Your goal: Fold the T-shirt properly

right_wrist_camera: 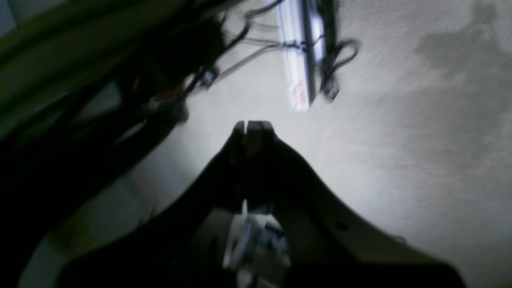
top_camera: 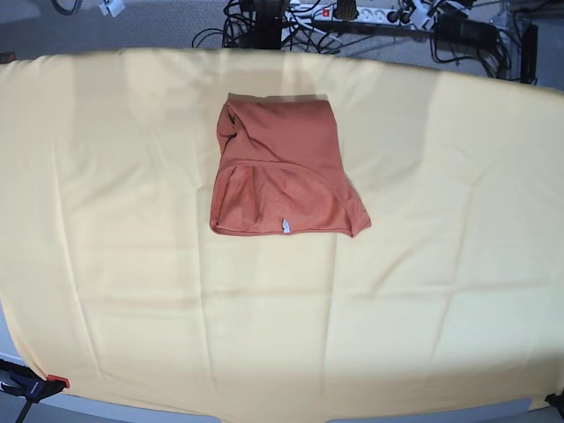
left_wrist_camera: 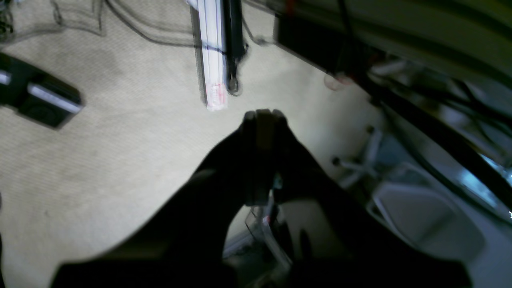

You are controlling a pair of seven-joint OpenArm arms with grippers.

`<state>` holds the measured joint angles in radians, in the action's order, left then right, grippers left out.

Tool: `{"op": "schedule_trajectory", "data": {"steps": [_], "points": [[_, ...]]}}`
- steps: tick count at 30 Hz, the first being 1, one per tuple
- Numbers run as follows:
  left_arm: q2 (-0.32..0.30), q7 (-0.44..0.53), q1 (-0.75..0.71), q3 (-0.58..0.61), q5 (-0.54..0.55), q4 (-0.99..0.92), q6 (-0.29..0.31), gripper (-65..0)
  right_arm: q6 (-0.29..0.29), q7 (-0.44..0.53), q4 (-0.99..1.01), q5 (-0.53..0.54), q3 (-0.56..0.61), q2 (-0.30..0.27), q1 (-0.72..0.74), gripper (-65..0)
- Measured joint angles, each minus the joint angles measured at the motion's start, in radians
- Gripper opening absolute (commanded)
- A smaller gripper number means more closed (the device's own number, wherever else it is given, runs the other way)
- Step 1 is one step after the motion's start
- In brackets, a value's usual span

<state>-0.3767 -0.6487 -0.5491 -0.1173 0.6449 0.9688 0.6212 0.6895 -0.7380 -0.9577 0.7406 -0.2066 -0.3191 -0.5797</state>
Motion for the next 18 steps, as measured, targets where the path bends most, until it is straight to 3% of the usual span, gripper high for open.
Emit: {"op": "schedule_trajectory", "data": {"steps": [6, 7, 9, 12, 14, 16, 18], "points": [[0.037, 0.416, 0.148, 0.098, -0.274, -0.269, -0.008, -65.0, -0.001, 0.289, 0.17, -0.245, 0.161, 0.008, 0.155, -65.0], [0.047, 0.499, 0.168, 0.111, -0.312, -0.301, -0.021, -65.0, -0.032, 0.332, 0.184, -0.283, 0.187, 0.006, 0.174, -65.0], [0.071, 0.639, 0.203, 0.134, -0.373, -0.353, -0.111, -65.0, -0.119, 0.387, 0.196, -0.36, 0.237, 0.007, 0.201, -65.0], [0.1, 0.729, 0.234, 0.151, -0.425, -0.393, -0.25, -65.0, -0.3, 0.472, 0.198, -0.494, 0.277, 0.015, 0.222, -65.0], [0.12, 0.736, 0.243, 0.155, -0.435, -0.395, -0.307, -65.0, -0.419, 0.529, 0.198, -0.582, 0.281, 0.032, 0.221, -65.0], [0.146, 0.737, 0.251, 0.156, -0.431, -0.396, -0.351, -65.0, -0.465, 0.547, 0.198, -0.618, 0.281, 0.053, 0.216, -65.0], [0.174, 0.736, 0.264, 0.156, -0.436, -0.396, -0.381, -65.0, -0.466, 0.545, 0.199, -0.637, 0.282, 0.076, 0.214, -65.0]]}}
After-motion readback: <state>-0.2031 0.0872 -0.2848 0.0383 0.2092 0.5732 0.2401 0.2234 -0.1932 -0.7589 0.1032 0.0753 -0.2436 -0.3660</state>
